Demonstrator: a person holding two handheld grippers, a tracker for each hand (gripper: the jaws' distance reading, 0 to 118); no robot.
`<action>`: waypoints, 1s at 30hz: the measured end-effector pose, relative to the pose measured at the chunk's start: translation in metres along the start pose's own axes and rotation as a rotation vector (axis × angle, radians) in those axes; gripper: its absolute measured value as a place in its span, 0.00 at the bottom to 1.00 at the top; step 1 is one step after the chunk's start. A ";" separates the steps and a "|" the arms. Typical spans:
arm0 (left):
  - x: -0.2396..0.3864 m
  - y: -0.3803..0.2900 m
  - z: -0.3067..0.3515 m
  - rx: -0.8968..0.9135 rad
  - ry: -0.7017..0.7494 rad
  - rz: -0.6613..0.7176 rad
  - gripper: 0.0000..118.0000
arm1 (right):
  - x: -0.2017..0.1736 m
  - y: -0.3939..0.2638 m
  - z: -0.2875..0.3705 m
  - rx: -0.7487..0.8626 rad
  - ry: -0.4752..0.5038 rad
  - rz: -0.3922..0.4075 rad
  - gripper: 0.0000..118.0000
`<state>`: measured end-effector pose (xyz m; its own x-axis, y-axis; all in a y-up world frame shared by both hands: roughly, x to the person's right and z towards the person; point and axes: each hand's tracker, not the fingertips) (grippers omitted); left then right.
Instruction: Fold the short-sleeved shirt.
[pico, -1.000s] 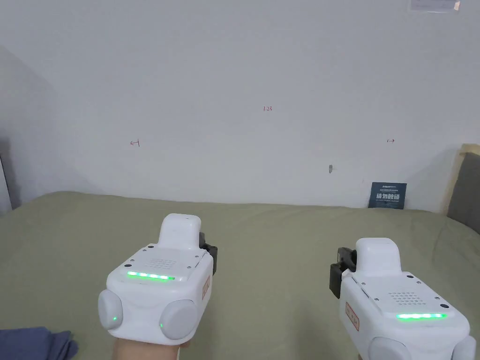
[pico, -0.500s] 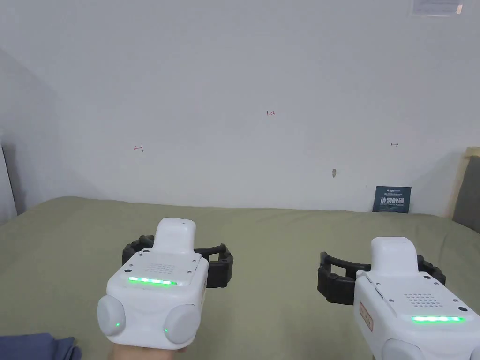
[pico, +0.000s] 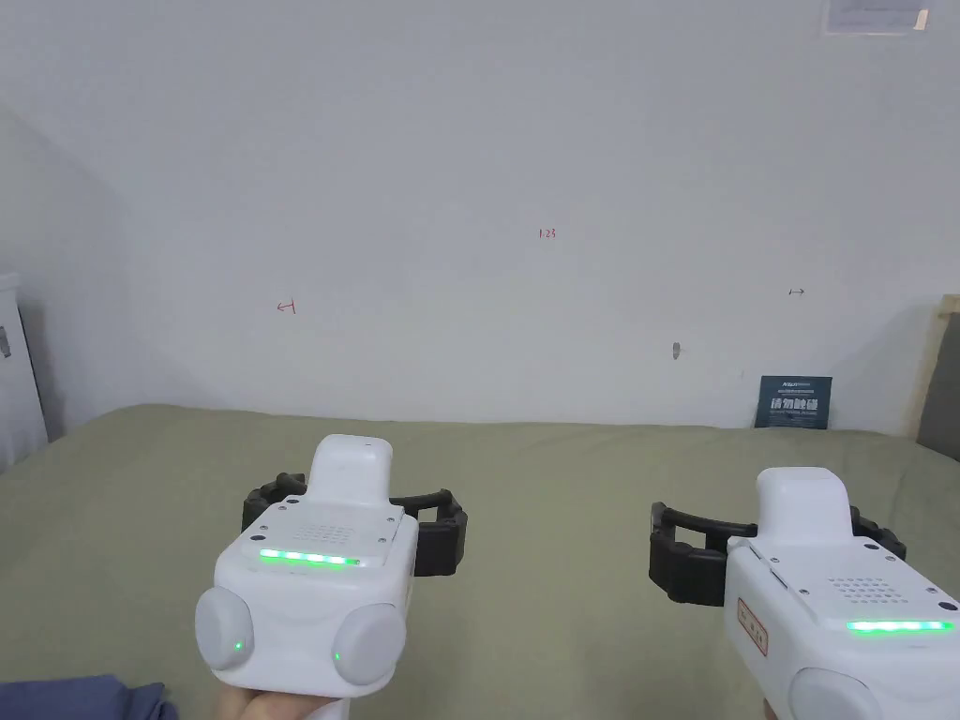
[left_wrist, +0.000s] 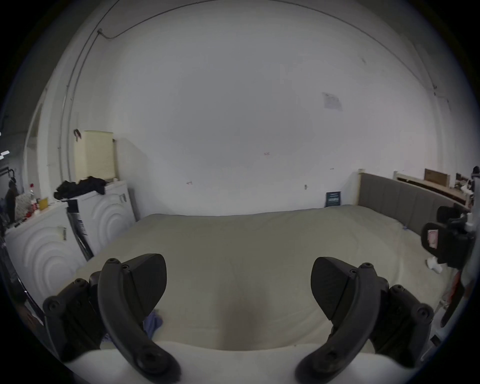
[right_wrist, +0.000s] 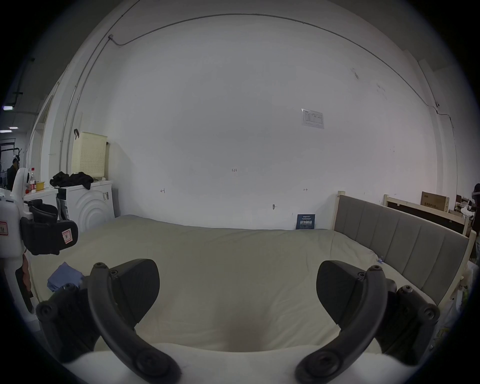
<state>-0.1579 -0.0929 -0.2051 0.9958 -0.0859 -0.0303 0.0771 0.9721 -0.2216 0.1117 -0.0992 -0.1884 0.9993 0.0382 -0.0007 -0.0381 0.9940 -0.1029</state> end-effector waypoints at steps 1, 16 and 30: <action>-0.002 -0.001 0.002 0.007 -0.010 -0.001 0.96 | 0.000 0.001 -0.001 -0.001 -0.001 0.000 1.00; -0.006 0.006 0.011 -0.005 -0.020 0.029 0.96 | 0.001 0.001 0.003 -0.015 0.008 -0.009 1.00; -0.003 0.015 0.021 -0.005 -0.091 0.081 0.96 | -0.001 0.002 0.007 -0.018 0.035 -0.024 1.00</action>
